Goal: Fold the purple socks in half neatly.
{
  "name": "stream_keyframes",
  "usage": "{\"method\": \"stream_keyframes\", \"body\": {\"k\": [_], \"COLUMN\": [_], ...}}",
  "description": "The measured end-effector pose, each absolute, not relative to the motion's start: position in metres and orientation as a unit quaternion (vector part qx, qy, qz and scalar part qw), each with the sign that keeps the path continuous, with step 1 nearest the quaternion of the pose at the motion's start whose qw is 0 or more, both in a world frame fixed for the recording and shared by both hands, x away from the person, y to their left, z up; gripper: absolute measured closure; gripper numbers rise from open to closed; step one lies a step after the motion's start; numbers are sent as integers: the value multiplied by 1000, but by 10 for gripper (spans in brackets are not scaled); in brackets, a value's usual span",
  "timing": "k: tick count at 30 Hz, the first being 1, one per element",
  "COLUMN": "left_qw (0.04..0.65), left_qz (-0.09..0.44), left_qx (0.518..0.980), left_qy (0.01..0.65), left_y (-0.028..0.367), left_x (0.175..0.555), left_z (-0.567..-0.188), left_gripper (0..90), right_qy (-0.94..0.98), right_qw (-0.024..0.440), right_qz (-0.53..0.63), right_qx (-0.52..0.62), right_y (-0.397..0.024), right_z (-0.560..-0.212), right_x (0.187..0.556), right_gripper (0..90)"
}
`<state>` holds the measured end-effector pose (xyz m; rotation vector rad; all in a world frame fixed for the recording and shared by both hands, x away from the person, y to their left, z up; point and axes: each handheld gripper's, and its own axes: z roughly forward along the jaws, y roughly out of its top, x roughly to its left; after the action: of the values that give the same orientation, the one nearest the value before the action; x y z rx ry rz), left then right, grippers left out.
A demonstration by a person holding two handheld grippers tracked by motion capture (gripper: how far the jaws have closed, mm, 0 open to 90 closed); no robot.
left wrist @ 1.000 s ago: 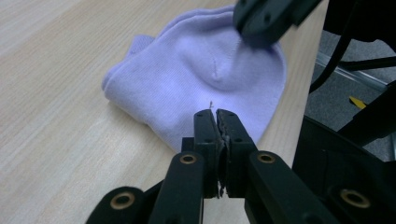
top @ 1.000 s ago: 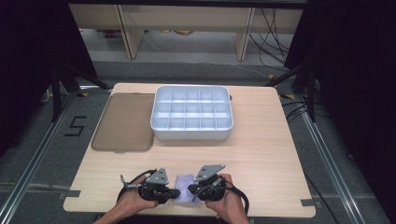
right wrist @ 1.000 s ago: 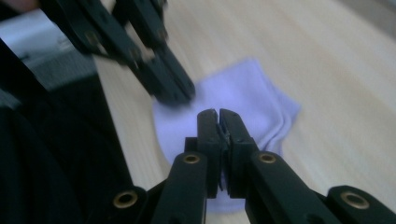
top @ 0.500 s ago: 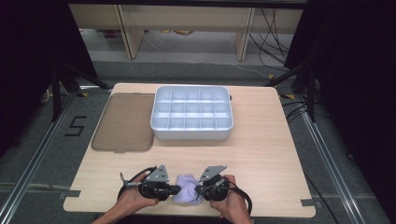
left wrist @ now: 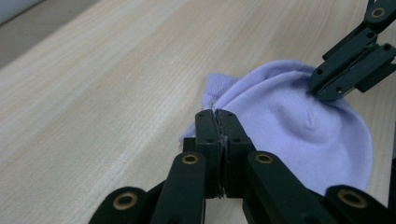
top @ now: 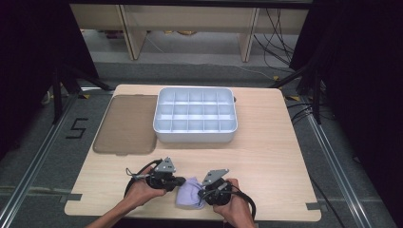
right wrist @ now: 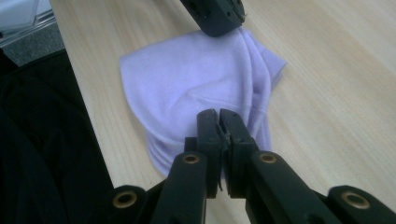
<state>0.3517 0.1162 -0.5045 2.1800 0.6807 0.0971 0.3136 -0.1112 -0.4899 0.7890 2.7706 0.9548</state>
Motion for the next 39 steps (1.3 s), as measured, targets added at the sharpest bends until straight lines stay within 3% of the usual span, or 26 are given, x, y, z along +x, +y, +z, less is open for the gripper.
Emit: {"method": "stream_keyframes", "body": {"k": [6, 10, 29, 31, 32, 33, 34, 39], "left_qw": [428, 414, 403, 401, 402, 401, 392, 394], "left_qz": [33, 12, 40, 43, 46, 49, 52, 36], "left_qx": [868, 876, 875, 874, 872, 870, 869, 859], "left_qy": [248, 247, 265, 270, 277, 283, 297, 325], "left_y": [121, 121, 127, 129, 131, 132, 135, 139], "left_x": [331, 315, 328, 331, 331, 332, 333, 332], "left_z": [-494, -506, -511, -510, -509, -508, -506, -504], "left_gripper": [857, 854, 850, 833, 766, 766, 691, 615], "right_qy": [905, 906, 923, 923, 926, 926, 925, 926], "right_qw": [61, 60, 51, 49, 54, 54, 54, 54], "right_qz": [335, 334, 305, 304, 298, 298, 300, 299], "right_qx": [253, 254, 230, 230, 226, 226, 225, 226], "right_y": [-113, -111, -88, -85, -84, -84, -83, -84], "right_z": [-480, -481, -492, -492, -492, -492, -493, -493], "right_x": [312, 311, 306, 307, 308, 308, 308, 308], "right_gripper": [872, 872, 872, 873, 873, 873, 873, 873]}}
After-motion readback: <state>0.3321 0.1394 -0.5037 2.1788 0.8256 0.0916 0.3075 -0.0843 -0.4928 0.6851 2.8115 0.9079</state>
